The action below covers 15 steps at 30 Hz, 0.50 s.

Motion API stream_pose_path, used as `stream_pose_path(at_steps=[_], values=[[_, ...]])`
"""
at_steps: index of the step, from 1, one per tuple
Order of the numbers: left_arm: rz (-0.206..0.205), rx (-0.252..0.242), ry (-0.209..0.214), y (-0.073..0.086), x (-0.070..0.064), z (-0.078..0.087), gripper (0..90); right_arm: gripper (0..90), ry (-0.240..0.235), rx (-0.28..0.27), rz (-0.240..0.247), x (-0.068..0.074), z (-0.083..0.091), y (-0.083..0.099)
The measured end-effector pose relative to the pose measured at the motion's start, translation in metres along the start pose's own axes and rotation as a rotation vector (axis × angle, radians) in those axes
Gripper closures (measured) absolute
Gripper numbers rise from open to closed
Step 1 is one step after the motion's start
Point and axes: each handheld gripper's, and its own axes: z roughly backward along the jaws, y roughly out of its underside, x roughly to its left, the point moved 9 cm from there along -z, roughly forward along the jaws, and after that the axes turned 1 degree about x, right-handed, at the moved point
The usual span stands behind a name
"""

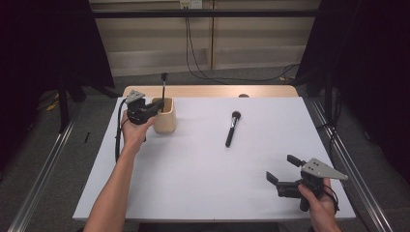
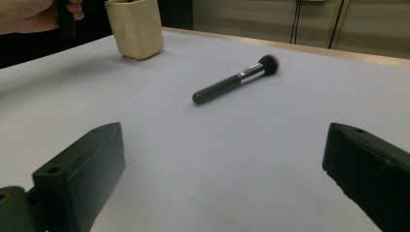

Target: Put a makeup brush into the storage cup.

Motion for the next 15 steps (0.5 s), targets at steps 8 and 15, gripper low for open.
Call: stream_pose_path(at_steps=[8, 15], values=[[-0.007, 0.016, -0.004, 0.0024, -0.0024, -0.0024, 85.6, 0.9, 0.0, 0.001, 0.002, -0.0002, -0.0003, 0.0], [0.003, 0.026, -0.01, 0.0037, -0.0011, -0.0021, 85.6, 0.9, 0.001, -0.001, 0.0, -0.0001, 0.0, -0.0001]])
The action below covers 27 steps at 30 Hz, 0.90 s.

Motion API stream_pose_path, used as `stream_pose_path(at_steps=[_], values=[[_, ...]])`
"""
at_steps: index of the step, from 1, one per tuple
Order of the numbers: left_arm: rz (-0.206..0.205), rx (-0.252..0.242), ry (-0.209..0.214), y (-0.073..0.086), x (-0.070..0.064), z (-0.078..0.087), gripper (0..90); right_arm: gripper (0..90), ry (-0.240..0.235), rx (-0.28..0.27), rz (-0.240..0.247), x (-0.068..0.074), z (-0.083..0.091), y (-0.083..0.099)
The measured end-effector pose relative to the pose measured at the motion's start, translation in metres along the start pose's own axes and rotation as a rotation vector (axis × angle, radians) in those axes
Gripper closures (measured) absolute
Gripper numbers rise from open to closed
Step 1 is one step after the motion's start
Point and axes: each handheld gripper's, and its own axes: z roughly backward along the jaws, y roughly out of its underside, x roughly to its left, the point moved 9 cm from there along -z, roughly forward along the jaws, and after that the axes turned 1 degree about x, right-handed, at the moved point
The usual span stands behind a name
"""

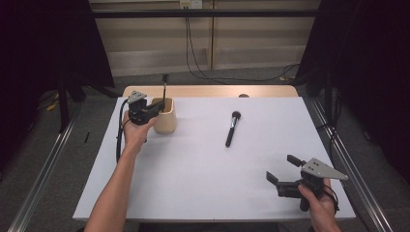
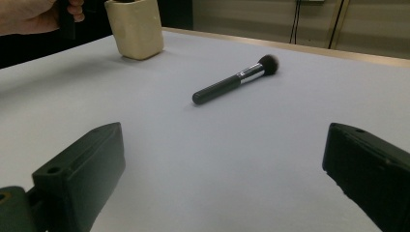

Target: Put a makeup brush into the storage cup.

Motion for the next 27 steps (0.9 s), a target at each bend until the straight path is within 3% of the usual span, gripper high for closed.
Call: stream_pose_path(at_steps=[11, 15, 27], values=[[0.022, -0.004, 0.011, -0.0003, 0.0006, 0.0003, 82.2, 0.9, -0.001, -0.001, -0.001, 0.0004, -0.0002, -0.0003], [0.012, -0.011, 0.016, -0.0019, 0.0005, 0.0026, 80.0, 0.9, -0.001, 0.0, -0.001, 0.0001, -0.0004, -0.0001], [-0.004, -0.034, -0.002, -0.0075, 0.0, 0.0084, 63.5, 0.9, -0.002, -0.001, -0.001, 0.0003, -0.0003, -0.0003]])
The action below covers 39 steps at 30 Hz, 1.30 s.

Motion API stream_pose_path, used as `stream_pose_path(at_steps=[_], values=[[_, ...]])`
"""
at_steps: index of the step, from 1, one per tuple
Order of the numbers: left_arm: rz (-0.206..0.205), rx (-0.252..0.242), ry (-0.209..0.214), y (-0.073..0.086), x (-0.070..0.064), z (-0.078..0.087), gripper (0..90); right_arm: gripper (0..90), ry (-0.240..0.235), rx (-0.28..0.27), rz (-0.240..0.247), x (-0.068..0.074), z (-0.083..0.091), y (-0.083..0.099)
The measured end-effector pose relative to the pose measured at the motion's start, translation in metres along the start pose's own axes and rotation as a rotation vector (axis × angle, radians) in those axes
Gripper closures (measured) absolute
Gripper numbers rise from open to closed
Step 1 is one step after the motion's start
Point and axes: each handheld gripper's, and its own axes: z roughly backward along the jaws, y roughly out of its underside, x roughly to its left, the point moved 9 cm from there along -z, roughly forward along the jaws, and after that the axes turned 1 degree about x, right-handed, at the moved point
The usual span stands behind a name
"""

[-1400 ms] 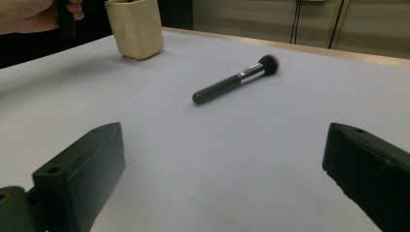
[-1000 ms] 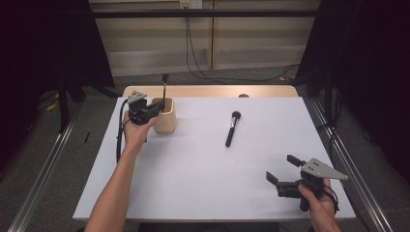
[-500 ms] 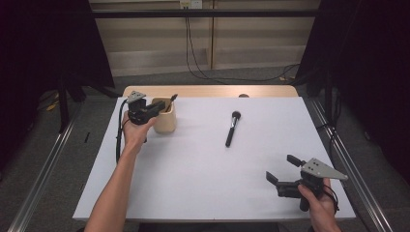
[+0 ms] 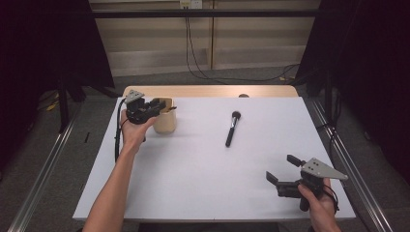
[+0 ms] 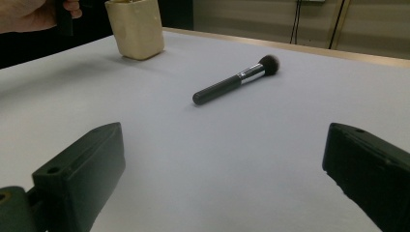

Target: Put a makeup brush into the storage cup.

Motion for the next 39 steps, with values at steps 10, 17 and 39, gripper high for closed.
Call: stream_pose_path(at_steps=[10, 17, 39], values=[[0.003, -0.009, -0.025, -0.004, 0.005, 0.009, 36.3, 0.9, 0.0, 0.0, -0.002, 0.0, -0.001, 0.0], [0.034, -0.025, -0.026, -0.006, 0.004, 0.019, 20.6, 0.9, -0.001, 0.0, -0.002, 0.0, 0.0, 0.0], [-0.009, -0.017, -0.034, 0.007, 0.005, 0.059, 4.0, 0.9, -0.001, -0.001, 0.007, 0.001, -0.001, -0.001]])
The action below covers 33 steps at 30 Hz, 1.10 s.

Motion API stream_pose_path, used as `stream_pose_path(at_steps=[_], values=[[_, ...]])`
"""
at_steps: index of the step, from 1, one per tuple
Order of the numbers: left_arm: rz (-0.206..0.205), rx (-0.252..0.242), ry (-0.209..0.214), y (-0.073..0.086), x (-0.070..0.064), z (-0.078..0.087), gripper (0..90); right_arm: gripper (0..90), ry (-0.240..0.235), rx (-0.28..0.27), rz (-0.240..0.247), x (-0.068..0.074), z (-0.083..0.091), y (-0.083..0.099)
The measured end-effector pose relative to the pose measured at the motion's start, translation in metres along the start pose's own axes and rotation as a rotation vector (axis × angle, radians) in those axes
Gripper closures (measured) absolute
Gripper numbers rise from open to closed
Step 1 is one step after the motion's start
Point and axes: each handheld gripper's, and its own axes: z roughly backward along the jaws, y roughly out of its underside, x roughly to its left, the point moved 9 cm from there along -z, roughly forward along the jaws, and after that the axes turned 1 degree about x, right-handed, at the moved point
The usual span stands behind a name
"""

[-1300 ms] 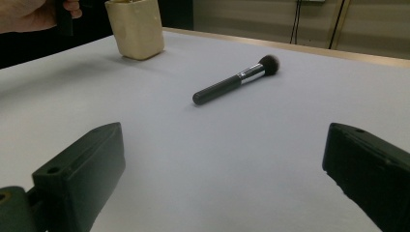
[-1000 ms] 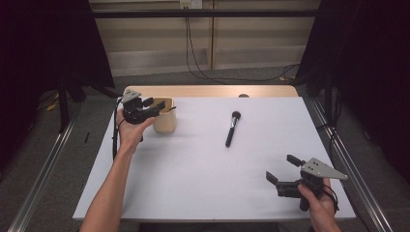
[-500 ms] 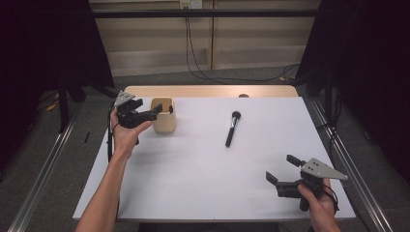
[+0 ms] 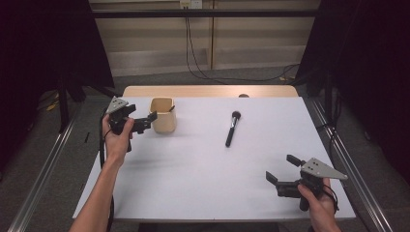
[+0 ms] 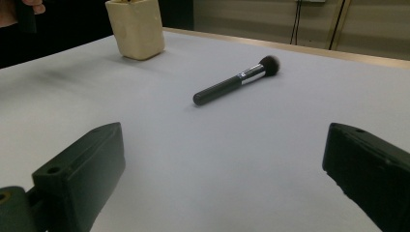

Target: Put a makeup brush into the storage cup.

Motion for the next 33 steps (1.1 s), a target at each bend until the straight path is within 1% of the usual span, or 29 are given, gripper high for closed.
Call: stream_pose_path(at_steps=[3, 5, 7, 9, 11, 13, 15, 16, 20, 22, 23, 24, 25, 29, 30, 32, 33], values=[[-0.002, 0.0, -0.004, 0.004, 0.001, 0.003, 3.3, 0.9, 0.0, 0.0, 0.0, 0.0, 0.0, 0.0], [-0.014, -0.003, -0.011, 0.007, 0.001, 0.005, 3.3, 0.9, 0.0, -0.001, -0.001, 0.0, 0.0, 0.0], [-0.005, -0.007, -0.004, 0.008, 0.002, 0.007, 3.4, 0.9, 0.0, -0.001, -0.002, 0.0, 0.0, 0.0], [-0.01, -0.017, -0.018, 0.009, 0.002, 0.01, 3.4, 0.9, 0.001, 0.001, -0.002, 0.0, 0.0, 0.0], [-0.015, -0.016, -0.012, 0.01, 0.001, 0.013, 3.7, 0.9, 0.0, 0.001, -0.002, 0.0, 0.0, 0.0], [-0.037, -0.025, -0.014, 0.011, -0.001, 0.016, 4.0, 0.9, 0.001, 0.001, -0.001, 0.0, 0.0, 0.0], [-0.029, -0.031, -0.003, 0.012, -0.003, 0.019, 4.0, 0.9, 0.002, 0.0, -0.003, 0.0, 0.0, 0.0], [-0.025, -0.027, -0.001, 0.013, -0.005, 0.021, 4.0, 0.9, 0.003, 0.0, -0.005, 0.0, 0.0, 0.0], [-0.034, -0.017, -0.005, 0.019, -0.009, 0.029, 3.9, 0.9, 0.003, -0.002, -0.003, 0.0, 0.001, 0.0], [-0.042, -0.022, -0.006, 0.022, -0.01, 0.034, 4.3, 0.9, 0.005, -0.002, -0.008, -0.001, 0.001, 0.0], [-0.035, -0.02, -0.003, 0.023, -0.011, 0.034, 4.3, 0.9, 0.005, -0.001, -0.007, -0.001, 0.0, 0.0], [-0.028, -0.005, 0.005, 0.026, -0.012, 0.035, 4.3, 0.9, 0.005, -0.001, -0.006, -0.001, 0.0, 0.0], [-0.031, 0.0, 0.001, 0.027, -0.013, 0.036, 4.3, 0.9, 0.003, 0.0, -0.004, -0.001, 0.0, 0.0], [-0.054, -0.006, 0.016, 0.026, -0.019, 0.046, 4.3, 0.9, 0.005, -0.002, -0.004, -0.001, 0.0, 0.0], [-0.052, -0.01, 0.015, 0.026, -0.02, 0.048, 4.2, 0.9, 0.006, -0.003, -0.006, -0.001, 0.001, 0.0], [-0.064, 0.009, 0.004, 0.029, -0.021, 0.052, 3.9, 0.9, 0.007, -0.003, -0.006, -0.001, 0.001, 0.0], [-0.061, 0.009, 0.001, 0.031, -0.022, 0.053, 3.6, 0.9, 0.006, -0.002, -0.006, -0.001, 0.001, 0.0]])
